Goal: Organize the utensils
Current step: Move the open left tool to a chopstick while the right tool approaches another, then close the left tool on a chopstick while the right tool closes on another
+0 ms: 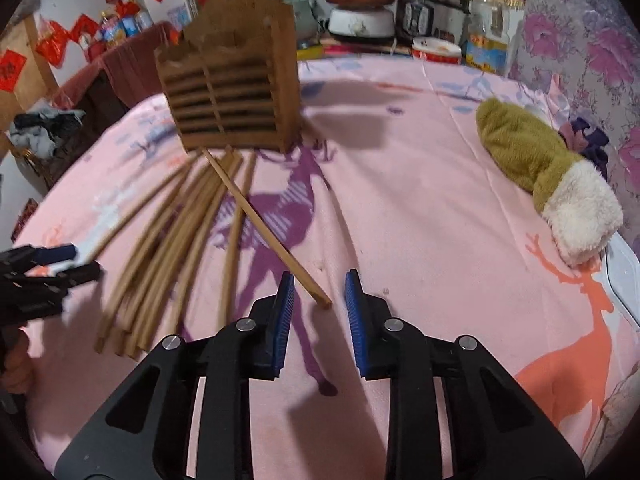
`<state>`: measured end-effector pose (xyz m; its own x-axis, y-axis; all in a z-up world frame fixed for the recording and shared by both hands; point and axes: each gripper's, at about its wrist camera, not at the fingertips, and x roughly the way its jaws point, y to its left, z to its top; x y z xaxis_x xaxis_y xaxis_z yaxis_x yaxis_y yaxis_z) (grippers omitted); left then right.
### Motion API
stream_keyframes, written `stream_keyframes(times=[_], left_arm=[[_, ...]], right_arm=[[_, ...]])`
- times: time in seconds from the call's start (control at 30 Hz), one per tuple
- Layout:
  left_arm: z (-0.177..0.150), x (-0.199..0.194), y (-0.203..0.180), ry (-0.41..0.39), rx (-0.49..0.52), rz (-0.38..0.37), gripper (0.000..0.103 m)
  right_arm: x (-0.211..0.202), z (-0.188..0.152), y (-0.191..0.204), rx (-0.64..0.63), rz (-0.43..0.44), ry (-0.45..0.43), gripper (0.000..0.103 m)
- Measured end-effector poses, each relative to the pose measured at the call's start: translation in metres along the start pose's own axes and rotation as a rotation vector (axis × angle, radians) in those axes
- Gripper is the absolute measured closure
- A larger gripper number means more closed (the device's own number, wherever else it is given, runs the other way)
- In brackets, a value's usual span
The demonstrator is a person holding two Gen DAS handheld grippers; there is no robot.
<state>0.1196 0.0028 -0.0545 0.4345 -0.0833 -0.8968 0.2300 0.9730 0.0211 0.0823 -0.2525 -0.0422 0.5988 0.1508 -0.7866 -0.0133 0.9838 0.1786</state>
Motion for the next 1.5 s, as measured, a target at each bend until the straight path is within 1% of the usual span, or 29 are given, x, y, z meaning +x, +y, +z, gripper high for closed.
stream_keyframes(times=[0.03,0.07,0.1,0.13,0.3,0.37,0.5,0.57,0.6,0.63,0.77,0.87,0.9,0.97,1.0,1.03,1.13,1.2,1.27,1.37,1.4,1.5], left_arm=[[-0.001,-0.001,-0.005,-0.01,0.023,-0.004,0.052],[-0.001,-0.002,-0.007,-0.014,0.034,-0.01,0.057],[-0.001,-0.002,-0.01,-0.018,0.046,-0.022,0.065],[-0.001,-0.002,-0.012,-0.02,0.053,-0.027,0.068],[0.001,-0.001,-0.008,-0.014,0.031,-0.049,0.068],[0.002,-0.001,-0.008,-0.015,0.031,-0.047,0.067],[0.0,-0.001,-0.011,-0.021,0.044,-0.035,0.067],[-0.002,-0.003,-0.012,-0.028,0.054,-0.03,0.073],[-0.004,-0.004,-0.012,-0.03,0.06,-0.029,0.085],[-0.007,-0.006,-0.013,-0.032,0.069,-0.029,0.093],[-0.014,-0.011,-0.012,-0.031,0.075,-0.04,0.094],[-0.013,-0.01,-0.007,-0.026,0.046,-0.057,0.087],[-0.013,-0.01,-0.007,-0.026,0.044,-0.058,0.083],[-0.014,-0.01,-0.01,-0.032,0.06,-0.046,0.082],[-0.015,-0.011,-0.013,-0.037,0.071,-0.037,0.084],[-0.016,-0.012,-0.014,-0.038,0.078,-0.044,0.097],[-0.02,-0.017,-0.016,-0.049,0.085,-0.05,0.097],[-0.023,-0.026,-0.014,-0.074,0.077,-0.056,0.097],[-0.028,-0.041,-0.009,-0.123,0.06,-0.074,0.097],[-0.031,-0.059,-0.003,-0.189,0.026,-0.086,0.097],[-0.03,-0.068,-0.002,-0.215,0.02,-0.075,0.097],[-0.022,-0.086,-0.01,-0.255,0.045,-0.053,0.097]], right_arm=[[-0.001,0.001,0.0,0.001,0.02,-0.005,0.075],[0.0,0.001,0.001,0.0,0.037,0.0,0.075],[0.002,0.002,0.003,-0.004,0.044,0.006,0.075],[0.005,0.002,0.004,-0.009,0.048,0.014,0.076],[0.019,0.006,0.001,0.008,0.056,0.048,0.076],[0.023,0.008,-0.002,0.009,0.034,0.049,0.077],[0.029,0.008,-0.007,0.014,0.054,0.073,0.078],[0.027,0.003,-0.004,-0.012,0.037,0.08,0.085],[0.024,-0.001,0.0,-0.031,0.027,0.079,0.088],[0.02,-0.005,0.004,-0.05,0.018,0.078,0.09],[0.011,-0.018,0.015,-0.093,-0.007,0.069,0.091],[0.01,-0.019,0.013,-0.085,-0.002,0.069,0.09],[0.01,-0.019,0.012,-0.078,0.004,0.07,0.09],[0.009,-0.019,0.011,-0.071,0.007,0.069,0.091],[0.008,-0.02,0.012,-0.075,0.004,0.068,0.093],[0.006,-0.022,0.014,-0.084,0.003,0.067,0.094],[-0.002,-0.029,0.018,-0.1,0.012,0.057,0.096],[-0.009,-0.032,0.019,-0.103,0.016,0.04,0.096],[-0.016,-0.033,0.019,-0.108,0.006,0.009,0.096],[-0.035,-0.032,0.019,-0.104,0.003,-0.072,0.096],[-0.041,-0.03,0.02,-0.102,-0.003,-0.096,0.096],[-0.059,-0.023,0.022,-0.096,-0.001,-0.17,0.097]])
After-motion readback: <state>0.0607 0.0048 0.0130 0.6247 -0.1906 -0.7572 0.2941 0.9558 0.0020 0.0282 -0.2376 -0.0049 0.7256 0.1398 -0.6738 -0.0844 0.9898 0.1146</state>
